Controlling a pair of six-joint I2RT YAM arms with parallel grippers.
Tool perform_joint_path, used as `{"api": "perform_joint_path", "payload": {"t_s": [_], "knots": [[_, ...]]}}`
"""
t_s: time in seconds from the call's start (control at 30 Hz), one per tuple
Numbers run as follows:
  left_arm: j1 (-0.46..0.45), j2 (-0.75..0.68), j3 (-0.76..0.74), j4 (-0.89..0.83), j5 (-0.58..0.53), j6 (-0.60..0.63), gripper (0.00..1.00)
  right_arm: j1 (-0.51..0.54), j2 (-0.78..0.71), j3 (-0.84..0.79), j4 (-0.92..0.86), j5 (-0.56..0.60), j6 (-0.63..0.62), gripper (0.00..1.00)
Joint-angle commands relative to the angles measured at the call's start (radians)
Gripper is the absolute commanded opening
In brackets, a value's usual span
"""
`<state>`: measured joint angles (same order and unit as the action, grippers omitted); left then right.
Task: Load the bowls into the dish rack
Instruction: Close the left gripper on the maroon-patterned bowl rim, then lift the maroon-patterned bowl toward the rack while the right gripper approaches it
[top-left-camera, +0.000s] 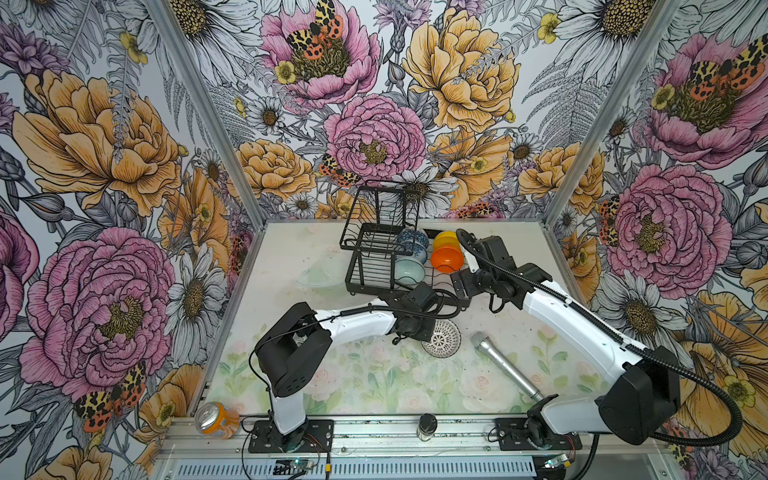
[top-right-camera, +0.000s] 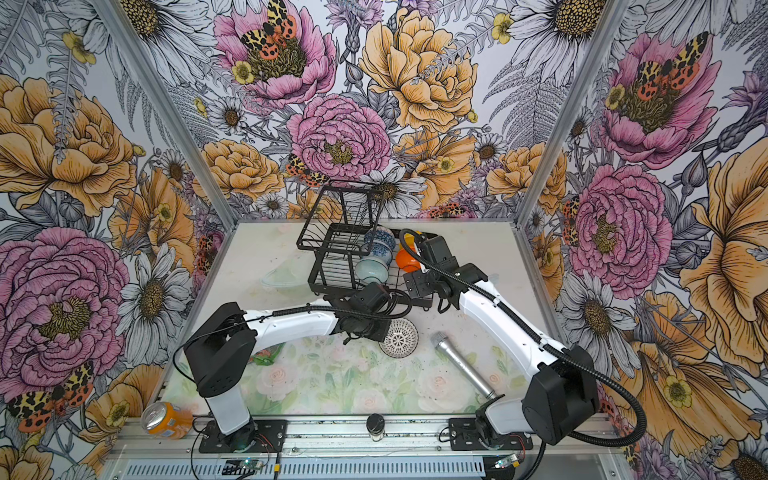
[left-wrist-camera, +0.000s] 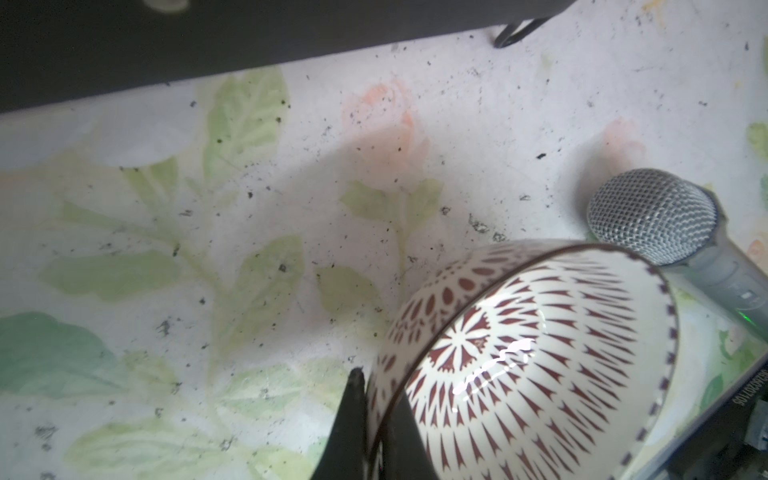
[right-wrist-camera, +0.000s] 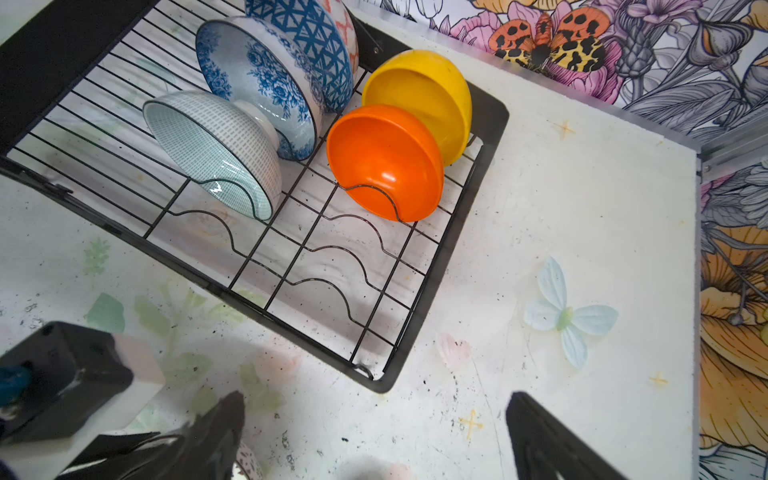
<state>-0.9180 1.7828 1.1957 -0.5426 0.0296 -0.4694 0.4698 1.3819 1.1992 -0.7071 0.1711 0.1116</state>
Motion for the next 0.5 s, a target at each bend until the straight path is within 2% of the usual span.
{"api": "perform_joint_path", "payload": {"t_s": [0.0, 0.47], "knots": [[0.012, -0.082, -0.001, 0.012, -0.028, 0.020, 0.00, -0.006, -0.046, -0.010, -0.002, -0.022, -0.008, 0.99], [0.065, -0.195, -0.001, -0.011, -0.097, 0.024, 0.00, -0.007, -0.144, 0.003, -0.041, -0.105, 0.028, 0.99]]}}
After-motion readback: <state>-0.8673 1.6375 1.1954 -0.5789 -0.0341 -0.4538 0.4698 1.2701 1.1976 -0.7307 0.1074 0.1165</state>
